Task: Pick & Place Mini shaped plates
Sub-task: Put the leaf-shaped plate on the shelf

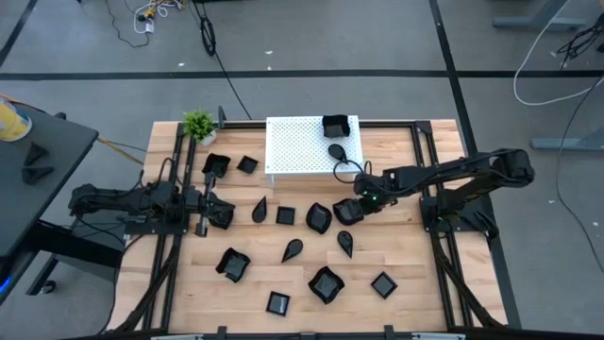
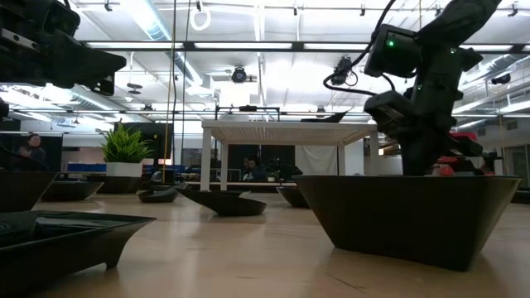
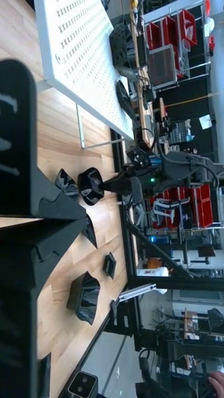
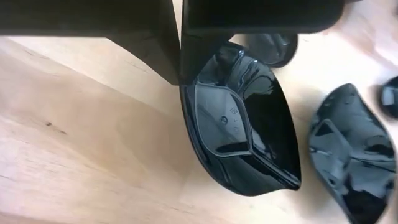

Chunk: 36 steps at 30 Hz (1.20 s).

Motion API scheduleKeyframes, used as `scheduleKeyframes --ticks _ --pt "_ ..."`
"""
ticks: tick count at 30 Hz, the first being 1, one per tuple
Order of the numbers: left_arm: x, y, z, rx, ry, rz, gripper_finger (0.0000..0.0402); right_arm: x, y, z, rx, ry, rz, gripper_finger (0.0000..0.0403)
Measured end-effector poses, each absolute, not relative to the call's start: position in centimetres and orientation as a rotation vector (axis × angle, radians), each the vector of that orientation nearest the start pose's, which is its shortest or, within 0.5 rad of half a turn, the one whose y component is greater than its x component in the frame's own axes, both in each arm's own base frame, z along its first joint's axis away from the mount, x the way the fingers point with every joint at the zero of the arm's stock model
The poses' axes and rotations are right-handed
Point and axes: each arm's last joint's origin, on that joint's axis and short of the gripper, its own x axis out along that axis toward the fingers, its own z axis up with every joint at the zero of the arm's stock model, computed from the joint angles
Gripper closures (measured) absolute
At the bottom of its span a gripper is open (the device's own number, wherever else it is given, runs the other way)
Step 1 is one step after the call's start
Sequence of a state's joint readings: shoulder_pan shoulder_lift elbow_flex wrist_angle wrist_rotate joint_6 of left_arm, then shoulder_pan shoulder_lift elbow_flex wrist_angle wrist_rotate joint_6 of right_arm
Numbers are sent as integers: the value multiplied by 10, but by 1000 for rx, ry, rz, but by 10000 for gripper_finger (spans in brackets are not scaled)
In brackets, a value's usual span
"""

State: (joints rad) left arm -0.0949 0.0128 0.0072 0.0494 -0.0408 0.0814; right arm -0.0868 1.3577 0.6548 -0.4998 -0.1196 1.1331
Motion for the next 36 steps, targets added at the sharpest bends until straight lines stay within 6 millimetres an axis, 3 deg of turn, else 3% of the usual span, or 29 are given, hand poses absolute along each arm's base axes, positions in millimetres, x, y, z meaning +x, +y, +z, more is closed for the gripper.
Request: scheduleKeyframes --ticks 9,25,36 --pt "98 -8 170 78 -46 -52 399 223 -16 180 1140 995 -607 398" --pt "98 -8 170 78 -46 -52 399 275 -27 318 1115 614 -358 398" --pt "98 -8 170 78 -46 -52 399 307 -57 360 1096 479 -358 398"
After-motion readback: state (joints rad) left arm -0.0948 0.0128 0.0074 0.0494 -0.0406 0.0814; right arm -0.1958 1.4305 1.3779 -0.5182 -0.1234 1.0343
